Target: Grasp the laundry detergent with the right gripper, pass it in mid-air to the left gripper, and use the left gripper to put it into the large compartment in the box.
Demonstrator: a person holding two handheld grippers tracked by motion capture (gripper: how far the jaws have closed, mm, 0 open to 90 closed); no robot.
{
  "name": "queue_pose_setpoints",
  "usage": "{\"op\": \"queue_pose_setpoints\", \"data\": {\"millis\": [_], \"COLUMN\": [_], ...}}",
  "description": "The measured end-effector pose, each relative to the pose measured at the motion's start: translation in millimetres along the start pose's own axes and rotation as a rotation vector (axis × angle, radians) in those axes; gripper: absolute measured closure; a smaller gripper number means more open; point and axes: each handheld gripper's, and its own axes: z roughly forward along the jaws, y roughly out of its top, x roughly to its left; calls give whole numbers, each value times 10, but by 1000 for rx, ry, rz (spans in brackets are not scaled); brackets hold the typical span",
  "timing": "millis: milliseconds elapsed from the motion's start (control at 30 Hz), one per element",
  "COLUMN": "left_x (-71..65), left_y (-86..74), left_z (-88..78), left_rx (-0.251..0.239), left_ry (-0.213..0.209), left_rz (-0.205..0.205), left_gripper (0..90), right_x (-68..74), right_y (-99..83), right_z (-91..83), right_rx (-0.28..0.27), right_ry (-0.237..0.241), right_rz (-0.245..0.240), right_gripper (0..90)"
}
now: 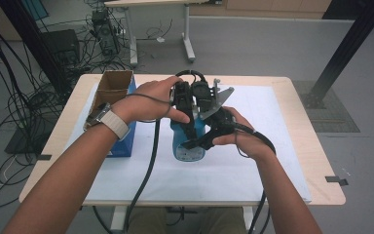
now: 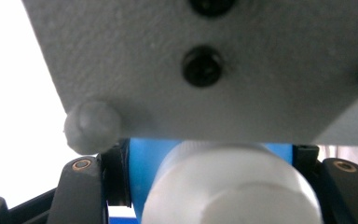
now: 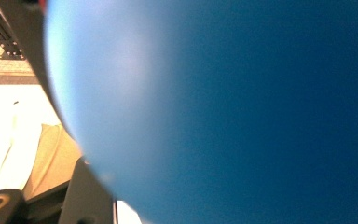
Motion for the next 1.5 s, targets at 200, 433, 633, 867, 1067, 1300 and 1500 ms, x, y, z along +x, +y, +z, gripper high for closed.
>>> {"op": "queue_pose_setpoints", "data": {"millis": [200, 433, 633, 867, 1067, 1300, 1500], "left_x": [-2, -3, -8, -10, -6, -29, -37], "left_y": [-11, -19, -20, -13, -19, -26, -45], "left_z": [-1, -2, -5, -14, -25, -65, -99], "left_rx": [-3, -6, -8, -6, -8, -21, -24], "left_ry": [-1, 2, 1, 0, -6, -3, 6], "left_rz": [-2, -2, -2, -1, -2, -1, -3], "left_gripper": [374, 374, 374, 374, 375, 376, 376], "right_x": [1, 1, 4, 4, 7, 29, 60], "right_y": [7, 14, 16, 20, 35, 64, -86], "right_z": [6, 10, 8, 3, 7, -15, -219], "right_rx": [2, 6, 6, 2, 3, -6, 15], "right_ry": [4, 1, 2, 4, 6, -3, -54], "right_rz": [1, -1, -3, -6, -11, -19, 68], "right_gripper": [437, 437, 437, 436, 432, 278, 92]}}
